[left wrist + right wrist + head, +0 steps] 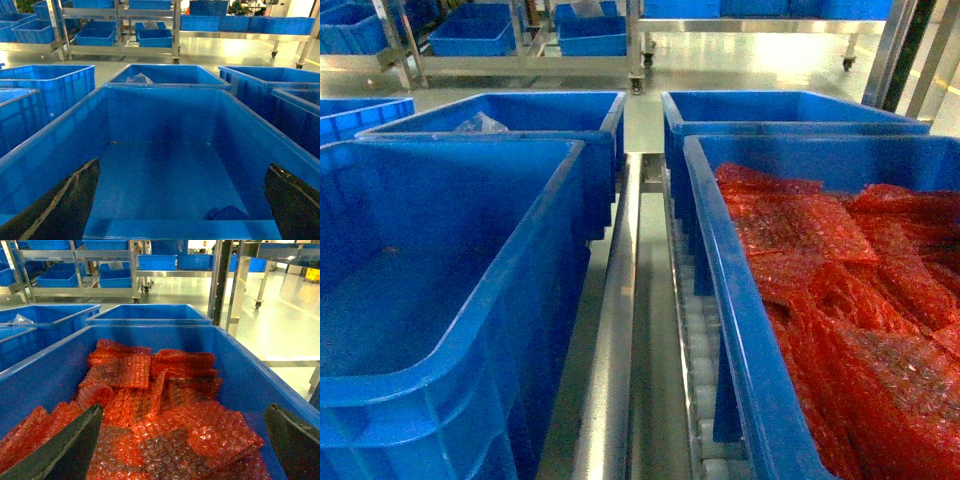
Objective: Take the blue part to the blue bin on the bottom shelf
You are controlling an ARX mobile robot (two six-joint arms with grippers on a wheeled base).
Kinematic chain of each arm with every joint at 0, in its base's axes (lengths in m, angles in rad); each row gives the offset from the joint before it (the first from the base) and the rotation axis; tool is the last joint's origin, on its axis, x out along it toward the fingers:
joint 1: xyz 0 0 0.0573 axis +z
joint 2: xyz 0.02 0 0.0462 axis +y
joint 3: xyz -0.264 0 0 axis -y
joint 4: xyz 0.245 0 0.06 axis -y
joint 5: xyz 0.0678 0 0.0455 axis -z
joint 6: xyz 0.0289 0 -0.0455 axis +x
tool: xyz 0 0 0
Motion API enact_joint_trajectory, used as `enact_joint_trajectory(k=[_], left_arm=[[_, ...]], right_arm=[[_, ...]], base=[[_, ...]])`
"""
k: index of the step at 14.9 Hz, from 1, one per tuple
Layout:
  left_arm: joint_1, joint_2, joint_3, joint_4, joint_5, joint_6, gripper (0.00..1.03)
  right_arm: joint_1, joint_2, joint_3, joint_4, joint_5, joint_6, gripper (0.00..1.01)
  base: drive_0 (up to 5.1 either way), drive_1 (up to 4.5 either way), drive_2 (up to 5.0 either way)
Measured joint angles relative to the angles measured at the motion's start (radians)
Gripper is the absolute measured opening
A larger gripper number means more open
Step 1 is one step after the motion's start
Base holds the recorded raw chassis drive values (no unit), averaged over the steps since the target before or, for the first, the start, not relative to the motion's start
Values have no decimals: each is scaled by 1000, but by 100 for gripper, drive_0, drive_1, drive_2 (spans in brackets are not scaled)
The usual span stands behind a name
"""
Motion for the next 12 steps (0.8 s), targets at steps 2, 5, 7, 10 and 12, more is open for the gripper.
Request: enact_joint_trajectory(k=[2,5,7,10,12], left_arm=[[0,0,0,0,0,0,98],[0,0,0,0,0,0,98],[0,0,0,0,0,0,98],[0,0,0,0,0,0,98],[0,0,0,0,0,0,98]], right_arm=[[0,0,0,0,0,0,98],[0,0,0,0,0,0,98],[0,0,0,0,0,0,98],[0,0,0,0,0,0,98],[0,0,0,0,0,0,98]], base=[[0,0,0],[0,0,0],[0,0,0],[0,0,0],[0,0,0]])
